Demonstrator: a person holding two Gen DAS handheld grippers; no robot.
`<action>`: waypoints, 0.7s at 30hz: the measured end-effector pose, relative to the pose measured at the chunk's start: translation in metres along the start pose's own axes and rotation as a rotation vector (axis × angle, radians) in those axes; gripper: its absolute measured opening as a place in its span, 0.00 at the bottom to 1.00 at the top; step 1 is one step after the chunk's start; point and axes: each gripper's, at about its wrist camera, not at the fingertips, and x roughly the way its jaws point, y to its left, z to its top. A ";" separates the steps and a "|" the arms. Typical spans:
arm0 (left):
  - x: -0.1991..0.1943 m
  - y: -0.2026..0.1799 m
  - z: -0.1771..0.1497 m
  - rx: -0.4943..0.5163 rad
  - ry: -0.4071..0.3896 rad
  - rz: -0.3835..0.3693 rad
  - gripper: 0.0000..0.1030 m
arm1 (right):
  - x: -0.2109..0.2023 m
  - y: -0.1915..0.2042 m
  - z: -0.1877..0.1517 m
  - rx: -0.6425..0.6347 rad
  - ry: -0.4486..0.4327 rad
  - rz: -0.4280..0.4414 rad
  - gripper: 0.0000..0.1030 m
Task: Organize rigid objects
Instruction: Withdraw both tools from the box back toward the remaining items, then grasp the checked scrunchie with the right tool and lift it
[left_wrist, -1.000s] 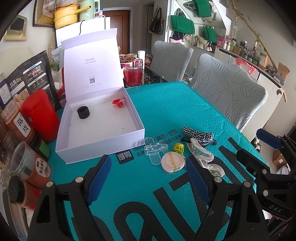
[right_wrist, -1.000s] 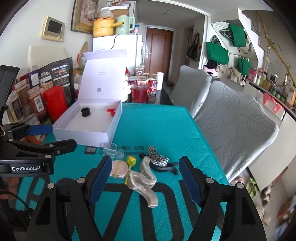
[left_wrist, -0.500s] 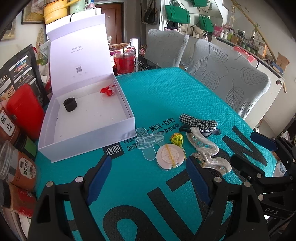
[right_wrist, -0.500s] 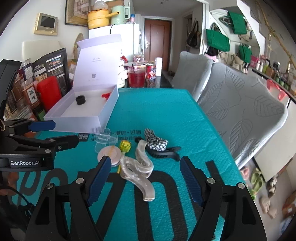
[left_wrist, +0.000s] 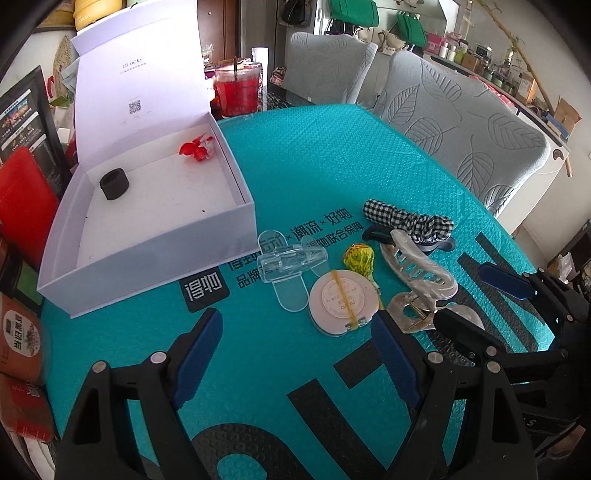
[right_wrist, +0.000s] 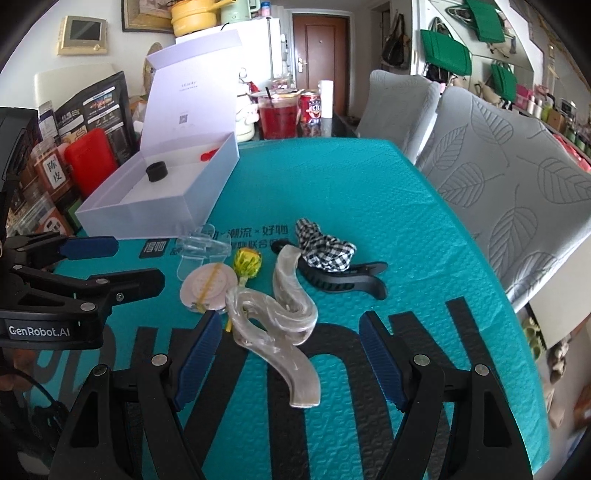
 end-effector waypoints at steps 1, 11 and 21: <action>0.003 0.001 0.000 -0.001 0.006 -0.003 0.80 | 0.004 -0.001 0.000 0.003 0.008 0.003 0.75; 0.022 0.002 0.002 -0.014 0.018 -0.028 0.81 | 0.021 -0.006 0.001 0.033 0.033 0.038 0.75; 0.042 -0.015 0.005 -0.002 0.054 -0.104 0.72 | 0.018 -0.026 -0.003 0.071 0.039 0.007 0.75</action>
